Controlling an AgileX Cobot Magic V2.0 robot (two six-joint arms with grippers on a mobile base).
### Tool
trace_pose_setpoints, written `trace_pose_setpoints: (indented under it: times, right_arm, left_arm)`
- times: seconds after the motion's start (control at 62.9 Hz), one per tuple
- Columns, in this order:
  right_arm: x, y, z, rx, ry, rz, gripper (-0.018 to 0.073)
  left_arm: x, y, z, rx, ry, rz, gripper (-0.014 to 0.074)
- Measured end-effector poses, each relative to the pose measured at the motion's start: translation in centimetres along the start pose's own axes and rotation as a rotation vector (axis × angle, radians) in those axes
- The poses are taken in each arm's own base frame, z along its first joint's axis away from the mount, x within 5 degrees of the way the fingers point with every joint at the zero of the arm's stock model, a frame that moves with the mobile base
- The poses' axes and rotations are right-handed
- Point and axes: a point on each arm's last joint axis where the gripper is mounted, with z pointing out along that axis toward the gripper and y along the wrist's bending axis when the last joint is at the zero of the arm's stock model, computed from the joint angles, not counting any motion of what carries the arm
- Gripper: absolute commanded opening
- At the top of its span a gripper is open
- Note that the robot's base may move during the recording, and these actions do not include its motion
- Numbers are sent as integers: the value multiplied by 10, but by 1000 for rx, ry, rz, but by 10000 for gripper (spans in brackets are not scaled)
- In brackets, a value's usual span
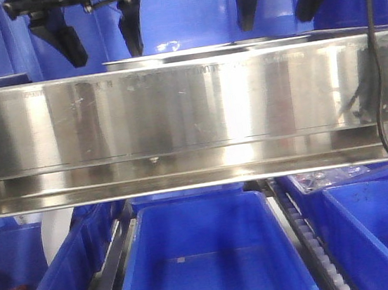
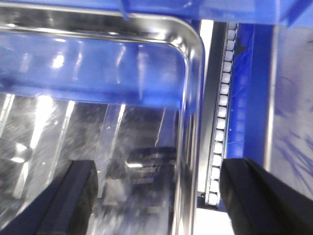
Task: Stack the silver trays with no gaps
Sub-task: 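Grip the silver tray's opposite rims with left and right grippers, then lift the gripped tray off the shelf and pull it toward the robot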
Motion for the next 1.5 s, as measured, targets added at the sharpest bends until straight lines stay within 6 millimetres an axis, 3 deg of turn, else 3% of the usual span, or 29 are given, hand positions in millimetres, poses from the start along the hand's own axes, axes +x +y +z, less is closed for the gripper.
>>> trace_pose_setpoints:
  times: [0.43,0.525,0.605,0.7,0.827,0.891,1.273,1.368,1.496]
  right_arm:
    - [0,-4,26,13,32,-5,580]
    - [0,-6,30,17,42,-1,501]
    - [1,-7,33,18,50,2,384]
    - [0,-7,33,17,50,3,204]
    - [0,-9,33,21,54,5,40]
    - [-1,-10,32,23,53,16,60]
    - [1,-11,25,28,73,23,58]
    - [3,-11,14,26,76,26,58]
    - [2,-12,-21,12,27,28,58]
  left_arm:
    - [2,-2,25,-10,31,5,388]
    - [2,-2,25,-10,31,5,377]
    - [2,-2,25,-9,29,5,335]
    - [1,-2,25,-8,26,5,228]
    - [1,-2,25,-6,22,5,52]
    - [1,-2,25,-13,24,6,-60]
    - [-2,1,21,-25,33,-17,-40]
    - [-3,1,14,-31,58,-23,-40]
    - [-8,-3,-5,-36,44,-19,-41]
